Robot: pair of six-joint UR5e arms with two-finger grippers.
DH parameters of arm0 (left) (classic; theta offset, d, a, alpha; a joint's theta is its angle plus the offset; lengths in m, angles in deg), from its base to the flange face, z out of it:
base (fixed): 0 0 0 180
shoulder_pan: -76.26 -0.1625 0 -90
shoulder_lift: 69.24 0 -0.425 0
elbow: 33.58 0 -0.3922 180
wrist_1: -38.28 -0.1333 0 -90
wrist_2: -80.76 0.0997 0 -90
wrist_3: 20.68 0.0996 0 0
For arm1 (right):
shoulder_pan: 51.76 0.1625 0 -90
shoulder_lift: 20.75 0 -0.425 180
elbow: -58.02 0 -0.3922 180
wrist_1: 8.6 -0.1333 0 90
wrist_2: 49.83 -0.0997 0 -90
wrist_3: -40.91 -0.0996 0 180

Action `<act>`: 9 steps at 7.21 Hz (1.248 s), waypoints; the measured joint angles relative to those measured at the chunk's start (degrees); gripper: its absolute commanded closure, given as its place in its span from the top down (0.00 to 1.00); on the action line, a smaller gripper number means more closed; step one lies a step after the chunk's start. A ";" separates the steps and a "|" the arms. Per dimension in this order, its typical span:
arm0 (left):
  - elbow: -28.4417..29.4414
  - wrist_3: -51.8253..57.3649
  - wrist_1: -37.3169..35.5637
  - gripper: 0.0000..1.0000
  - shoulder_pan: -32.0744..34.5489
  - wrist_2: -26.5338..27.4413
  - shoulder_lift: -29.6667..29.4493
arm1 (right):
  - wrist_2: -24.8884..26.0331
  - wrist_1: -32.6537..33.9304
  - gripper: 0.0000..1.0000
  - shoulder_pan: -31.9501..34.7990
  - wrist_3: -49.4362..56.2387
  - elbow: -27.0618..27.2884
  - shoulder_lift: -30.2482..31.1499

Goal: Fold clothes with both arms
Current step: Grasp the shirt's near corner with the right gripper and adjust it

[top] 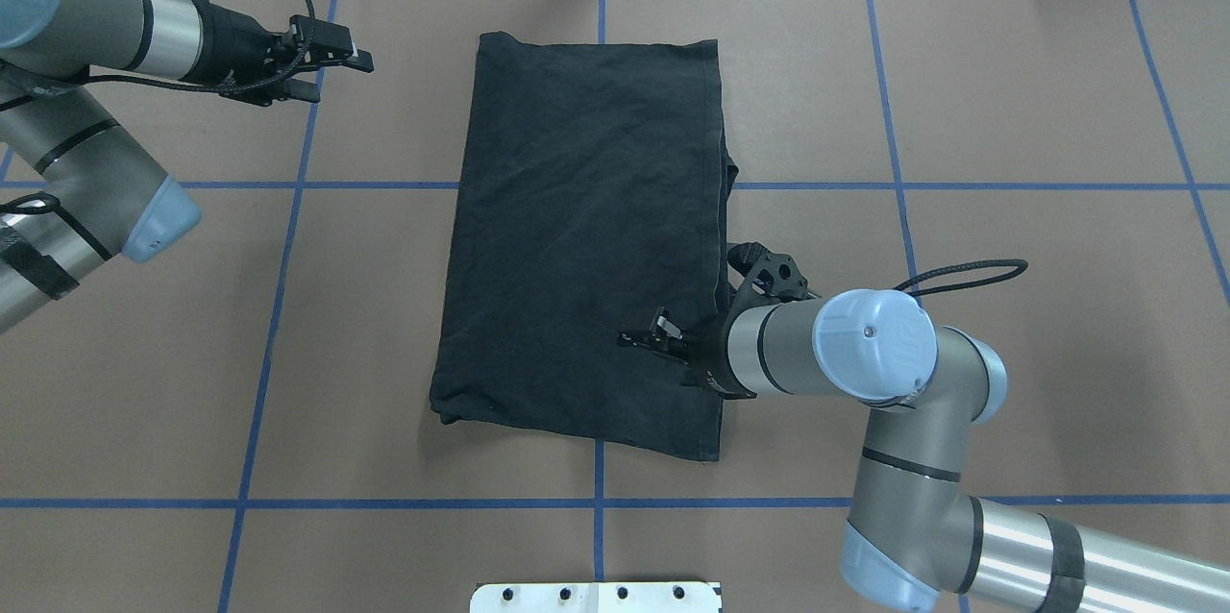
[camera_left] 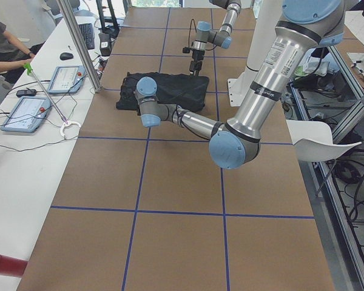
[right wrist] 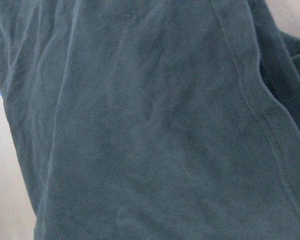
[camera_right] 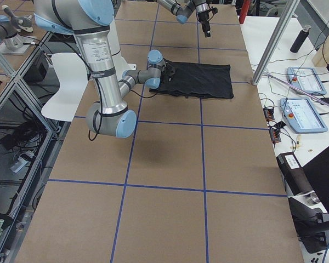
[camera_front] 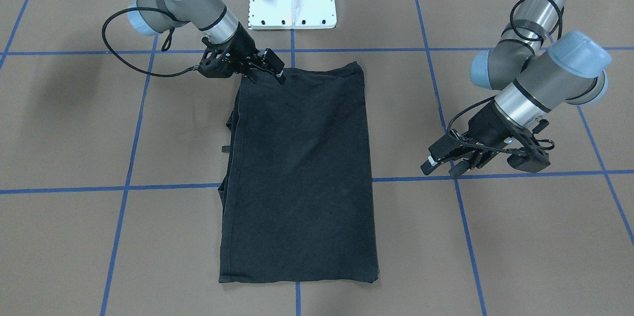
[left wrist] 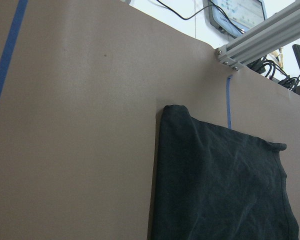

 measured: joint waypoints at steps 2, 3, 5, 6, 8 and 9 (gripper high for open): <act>-0.05 0.00 0.26 1.00 0.00 -0.04 0.17 | 0.51 -2.21 1.00 -0.76 -0.15 1.31 2.99; -0.09 -0.01 0.28 1.00 -0.01 -0.04 0.17 | 0.61 -2.72 1.00 -1.31 -0.17 1.28 3.46; -0.45 -0.04 0.30 1.00 -0.02 -0.04 0.18 | 0.65 -2.92 1.00 -2.86 -0.13 0.87 3.55; -0.61 -0.06 0.30 1.00 -0.02 -0.04 0.19 | 0.62 -2.86 1.00 -3.41 -0.13 0.66 3.64; -0.74 -0.08 0.30 1.00 0.01 -0.04 0.20 | 0.62 -2.65 1.00 -3.85 -0.09 0.29 3.80; -0.76 -0.09 0.30 1.00 0.03 -0.04 0.23 | 0.63 -2.53 1.00 -3.94 -0.09 -0.07 3.76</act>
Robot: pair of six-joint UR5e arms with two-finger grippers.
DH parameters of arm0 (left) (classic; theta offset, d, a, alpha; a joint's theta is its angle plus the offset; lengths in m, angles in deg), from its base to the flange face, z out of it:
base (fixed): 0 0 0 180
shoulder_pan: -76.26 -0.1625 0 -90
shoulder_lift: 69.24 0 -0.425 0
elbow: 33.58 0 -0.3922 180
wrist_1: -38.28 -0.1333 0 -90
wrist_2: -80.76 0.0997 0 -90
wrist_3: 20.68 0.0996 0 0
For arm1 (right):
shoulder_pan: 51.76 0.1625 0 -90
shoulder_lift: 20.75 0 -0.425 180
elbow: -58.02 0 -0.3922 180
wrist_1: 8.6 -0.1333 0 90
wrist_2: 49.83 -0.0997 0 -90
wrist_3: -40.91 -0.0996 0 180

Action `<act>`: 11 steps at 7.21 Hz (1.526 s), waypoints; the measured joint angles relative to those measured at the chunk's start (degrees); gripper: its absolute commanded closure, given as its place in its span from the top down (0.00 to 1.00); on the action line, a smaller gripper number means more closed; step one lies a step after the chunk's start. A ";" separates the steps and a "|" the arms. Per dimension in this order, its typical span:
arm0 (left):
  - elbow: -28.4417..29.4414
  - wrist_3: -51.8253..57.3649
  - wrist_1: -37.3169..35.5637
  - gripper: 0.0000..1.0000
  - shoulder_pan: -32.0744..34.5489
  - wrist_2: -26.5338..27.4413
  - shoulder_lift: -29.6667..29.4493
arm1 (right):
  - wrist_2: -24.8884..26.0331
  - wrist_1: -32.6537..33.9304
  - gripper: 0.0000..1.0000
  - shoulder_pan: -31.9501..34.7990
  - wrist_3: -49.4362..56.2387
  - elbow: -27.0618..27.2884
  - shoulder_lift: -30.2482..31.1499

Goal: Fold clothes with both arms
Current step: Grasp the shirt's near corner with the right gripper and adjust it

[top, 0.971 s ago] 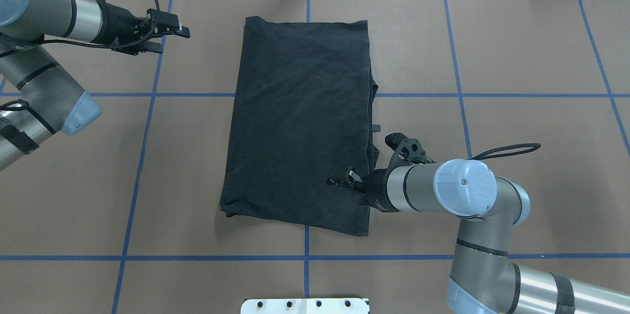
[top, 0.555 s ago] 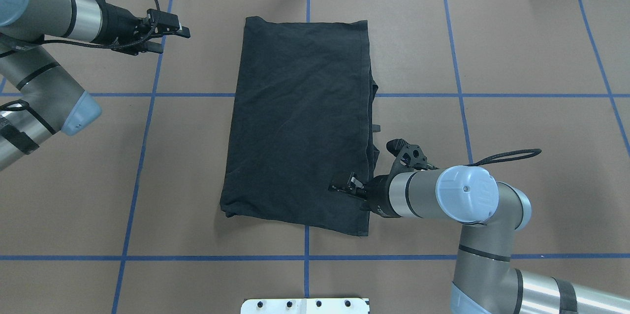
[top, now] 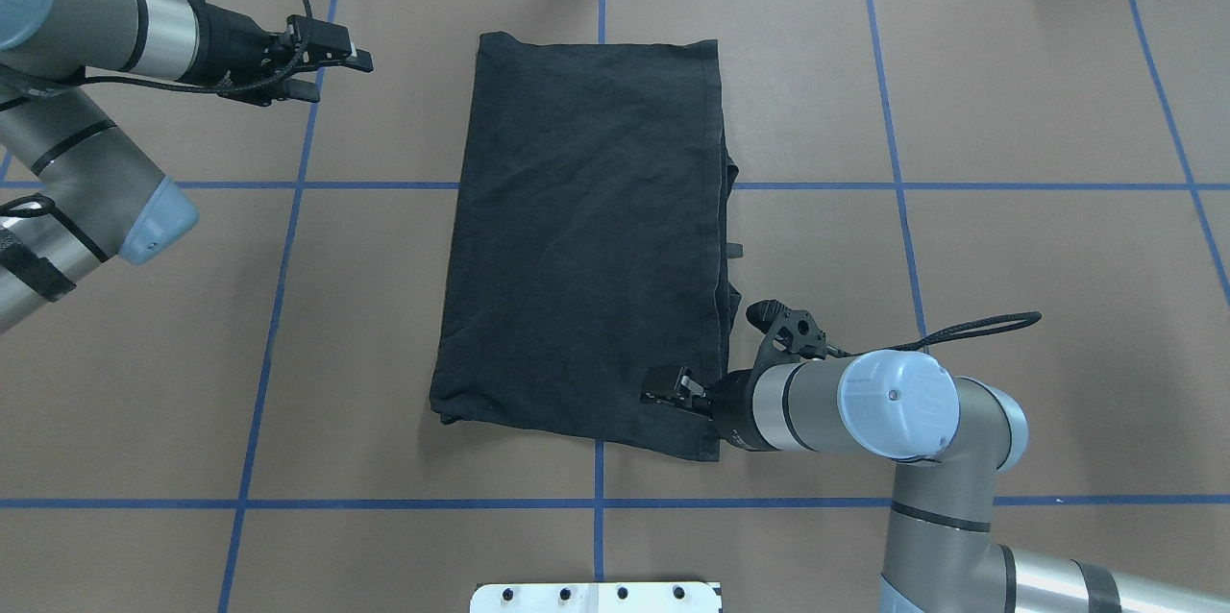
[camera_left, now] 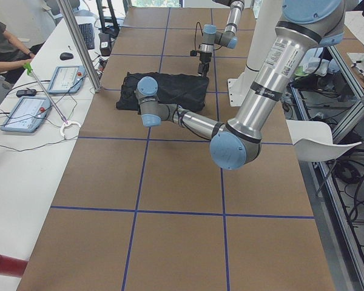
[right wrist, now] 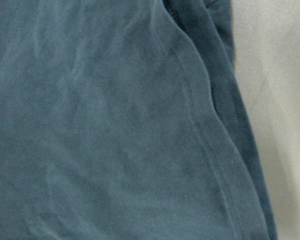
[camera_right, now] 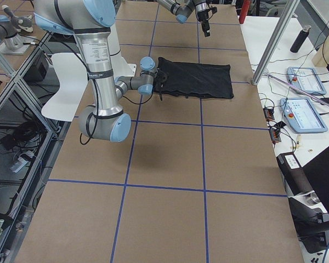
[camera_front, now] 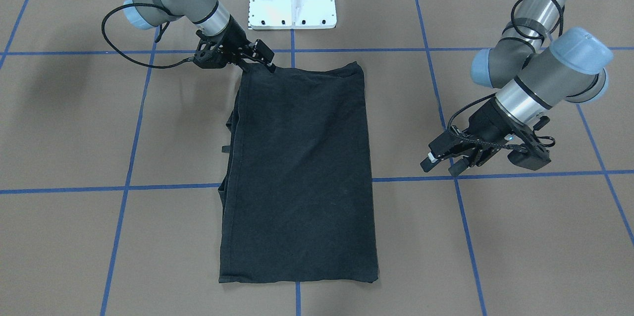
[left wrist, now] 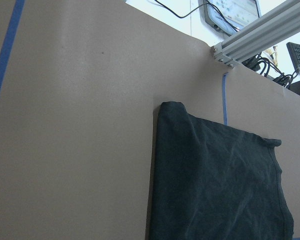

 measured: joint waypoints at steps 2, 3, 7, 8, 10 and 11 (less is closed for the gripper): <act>-0.07 0.02 0.00 1.00 0.02 0.00 0.04 | 0.01 0.01 1.00 -0.05 0.00 -0.98 -0.10; -0.08 0.05 0.00 1.00 0.02 0.00 0.06 | 0.01 0.00 1.00 -0.08 0.00 -1.33 -0.20; -0.40 0.03 0.00 1.00 0.06 0.00 0.09 | 0.06 0.15 0.53 -0.14 -0.08 -1.90 -0.77; -0.39 0.04 0.00 1.00 0.07 0.00 0.12 | 0.12 0.14 0.25 -0.15 -0.10 -1.88 -0.81; -0.37 0.06 0.00 1.00 0.04 0.00 0.11 | 0.10 -0.10 0.16 -0.15 -0.18 -1.99 -0.84; -0.37 0.08 0.00 1.00 0.03 0.00 0.12 | 0.14 -0.24 0.63 -0.14 -0.22 -2.00 -0.84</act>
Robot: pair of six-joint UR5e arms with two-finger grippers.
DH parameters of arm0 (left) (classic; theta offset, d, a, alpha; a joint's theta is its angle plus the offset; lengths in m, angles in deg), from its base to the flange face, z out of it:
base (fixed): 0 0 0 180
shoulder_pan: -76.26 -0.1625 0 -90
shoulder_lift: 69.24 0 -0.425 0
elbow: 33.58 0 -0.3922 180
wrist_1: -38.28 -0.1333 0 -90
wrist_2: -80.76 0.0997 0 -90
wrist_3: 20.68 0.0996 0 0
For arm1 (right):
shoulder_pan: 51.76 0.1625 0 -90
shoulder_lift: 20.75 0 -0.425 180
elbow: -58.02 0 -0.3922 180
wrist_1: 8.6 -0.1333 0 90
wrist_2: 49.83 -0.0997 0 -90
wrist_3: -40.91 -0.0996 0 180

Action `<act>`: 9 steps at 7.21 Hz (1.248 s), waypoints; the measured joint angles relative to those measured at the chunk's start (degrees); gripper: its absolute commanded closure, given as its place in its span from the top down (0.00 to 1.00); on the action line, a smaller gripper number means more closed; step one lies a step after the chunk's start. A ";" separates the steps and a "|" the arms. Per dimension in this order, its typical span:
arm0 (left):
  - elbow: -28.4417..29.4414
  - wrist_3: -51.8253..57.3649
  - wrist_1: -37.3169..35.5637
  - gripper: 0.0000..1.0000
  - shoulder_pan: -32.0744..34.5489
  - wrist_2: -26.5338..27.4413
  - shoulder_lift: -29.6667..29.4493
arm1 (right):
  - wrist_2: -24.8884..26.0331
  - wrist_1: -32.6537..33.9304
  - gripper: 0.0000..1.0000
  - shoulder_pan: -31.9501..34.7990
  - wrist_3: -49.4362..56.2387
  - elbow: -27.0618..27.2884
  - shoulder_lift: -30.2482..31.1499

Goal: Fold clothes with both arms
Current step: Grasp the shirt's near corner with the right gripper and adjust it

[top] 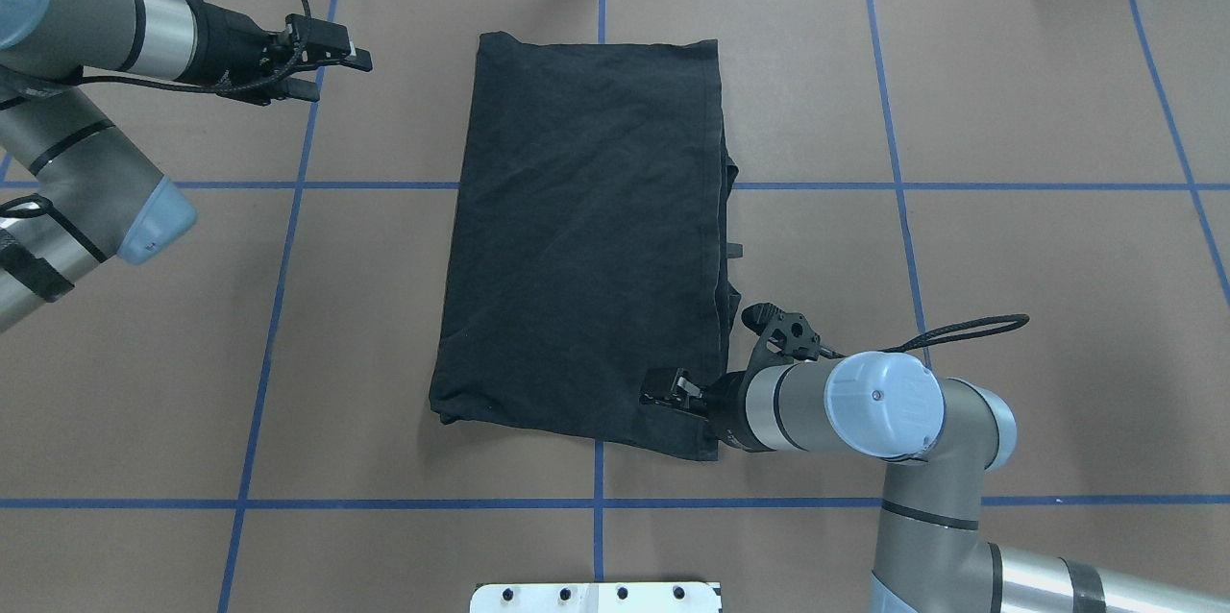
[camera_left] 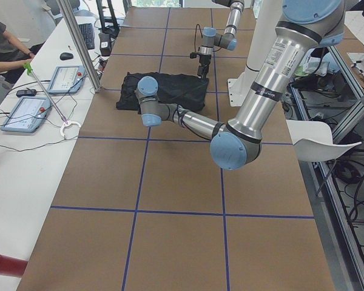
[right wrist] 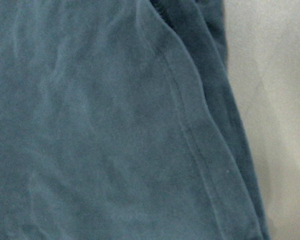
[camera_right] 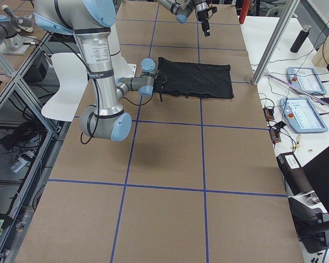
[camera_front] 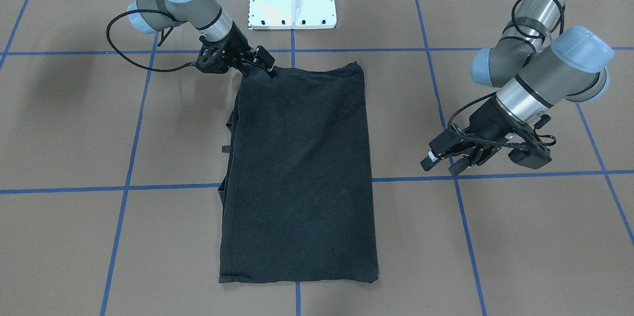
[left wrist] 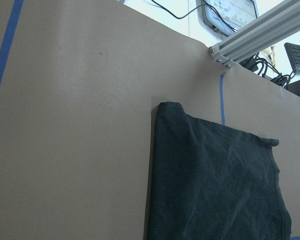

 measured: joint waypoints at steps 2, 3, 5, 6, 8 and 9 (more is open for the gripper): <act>0.00 0.01 0.00 1.00 0.00 0.00 0.20 | -0.66 -0.24 0.98 1.15 0.15 0.75 0.14; 0.00 0.01 0.00 1.00 0.00 0.00 0.28 | -1.36 -0.20 0.99 1.75 0.18 1.47 0.32; -0.08 0.01 0.00 1.00 0.00 0.00 0.32 | -2.16 0.08 0.99 2.13 0.15 1.83 0.45; -0.17 0.01 0.00 1.00 -0.01 0.00 0.35 | -2.08 0.13 0.99 1.92 0.12 1.70 0.49; -0.31 0.01 -0.02 1.00 0.00 0.00 0.38 | -1.18 0.14 0.99 0.61 0.07 1.21 0.37; -0.33 0.01 -0.03 1.00 -0.01 0.00 0.36 | -0.86 0.07 0.99 0.16 0.06 0.77 0.25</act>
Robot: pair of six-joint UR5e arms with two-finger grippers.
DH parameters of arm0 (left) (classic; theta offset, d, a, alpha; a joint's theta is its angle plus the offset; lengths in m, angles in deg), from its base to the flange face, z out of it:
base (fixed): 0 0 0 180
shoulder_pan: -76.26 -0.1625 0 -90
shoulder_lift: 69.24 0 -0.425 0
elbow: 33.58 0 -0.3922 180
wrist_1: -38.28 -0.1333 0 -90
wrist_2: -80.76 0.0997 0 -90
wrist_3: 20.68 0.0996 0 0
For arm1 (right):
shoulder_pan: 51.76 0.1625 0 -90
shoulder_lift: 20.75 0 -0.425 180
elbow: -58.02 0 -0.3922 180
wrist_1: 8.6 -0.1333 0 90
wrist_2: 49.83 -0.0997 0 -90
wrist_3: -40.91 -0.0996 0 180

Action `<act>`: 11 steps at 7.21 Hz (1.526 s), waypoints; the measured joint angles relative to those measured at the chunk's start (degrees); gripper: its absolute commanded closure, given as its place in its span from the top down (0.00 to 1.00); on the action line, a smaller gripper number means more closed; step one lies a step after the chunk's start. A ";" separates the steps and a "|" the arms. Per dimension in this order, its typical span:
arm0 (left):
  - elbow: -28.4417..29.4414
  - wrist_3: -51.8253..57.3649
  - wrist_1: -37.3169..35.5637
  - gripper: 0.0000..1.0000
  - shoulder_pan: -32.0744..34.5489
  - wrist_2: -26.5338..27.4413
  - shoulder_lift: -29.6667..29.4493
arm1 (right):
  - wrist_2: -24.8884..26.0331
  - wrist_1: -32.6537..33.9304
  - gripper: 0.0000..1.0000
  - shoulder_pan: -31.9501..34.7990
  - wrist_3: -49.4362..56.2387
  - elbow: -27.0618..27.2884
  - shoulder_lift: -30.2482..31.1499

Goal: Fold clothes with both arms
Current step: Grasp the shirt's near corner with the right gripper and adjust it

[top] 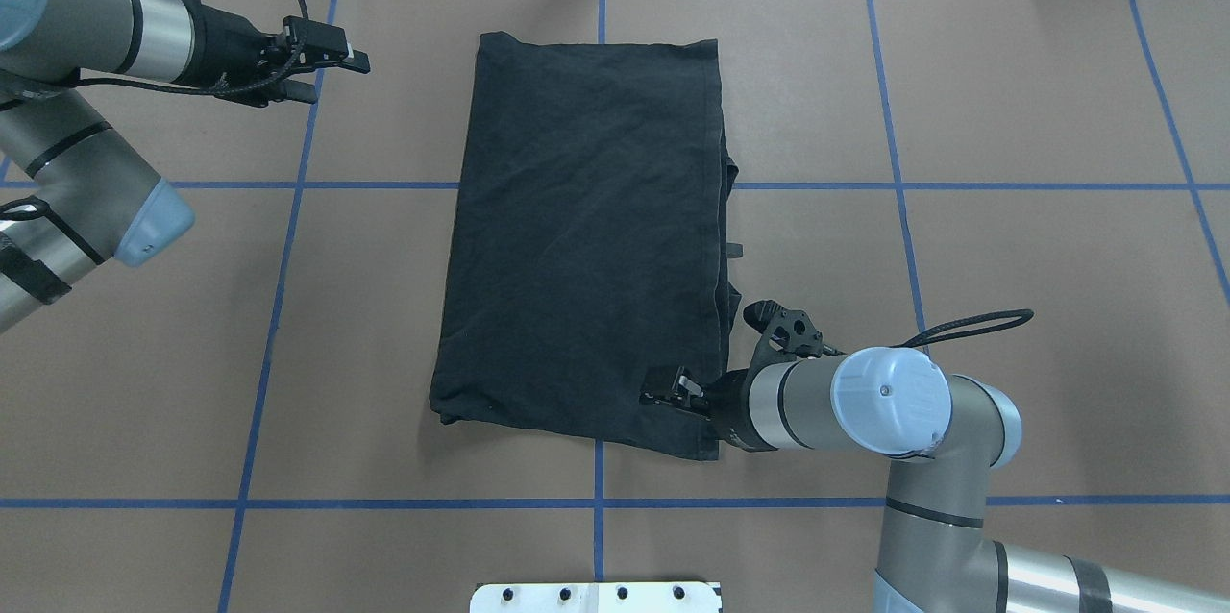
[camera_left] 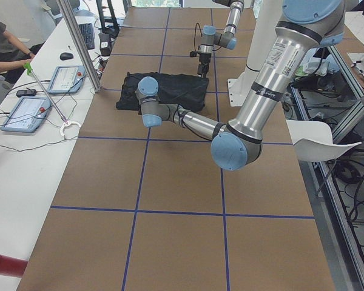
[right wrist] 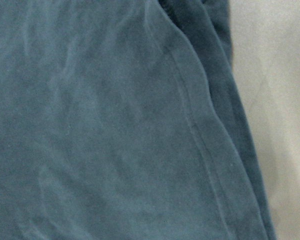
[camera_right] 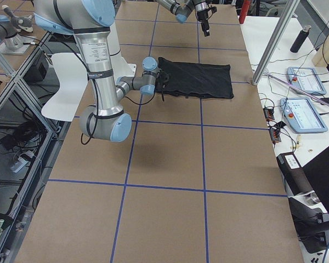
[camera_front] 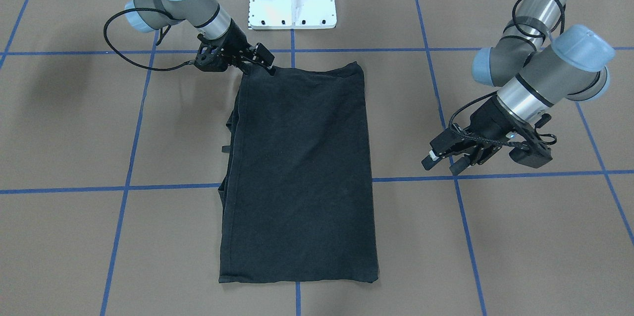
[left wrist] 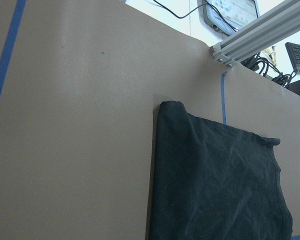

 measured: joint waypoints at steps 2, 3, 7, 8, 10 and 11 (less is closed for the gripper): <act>-0.07 0.00 -0.03 1.00 0.00 0.00 -0.04 | 0.18 -0.25 0.98 -0.35 0.00 -0.74 -0.16; -0.08 0.00 -0.03 1.00 0.00 0.00 -0.02 | 0.19 -0.29 0.75 -0.38 -0.05 -0.81 -0.20; -0.10 0.00 -0.01 1.00 0.00 0.02 0.02 | 0.20 -0.29 0.20 -0.24 -3.30 -1.28 -1.89; -0.09 0.00 -0.03 1.00 0.00 0.06 0.02 | 0.20 -0.32 0.21 -0.01 -3.53 -1.22 -2.08; -0.03 0.00 -0.05 1.00 0.00 0.08 0.02 | 0.20 -0.30 0.21 0.15 -3.67 -1.41 -2.17; -0.02 0.00 -0.05 1.00 0.00 0.09 0.02 | 0.20 -0.32 0.00 0.16 -3.69 -1.64 -2.18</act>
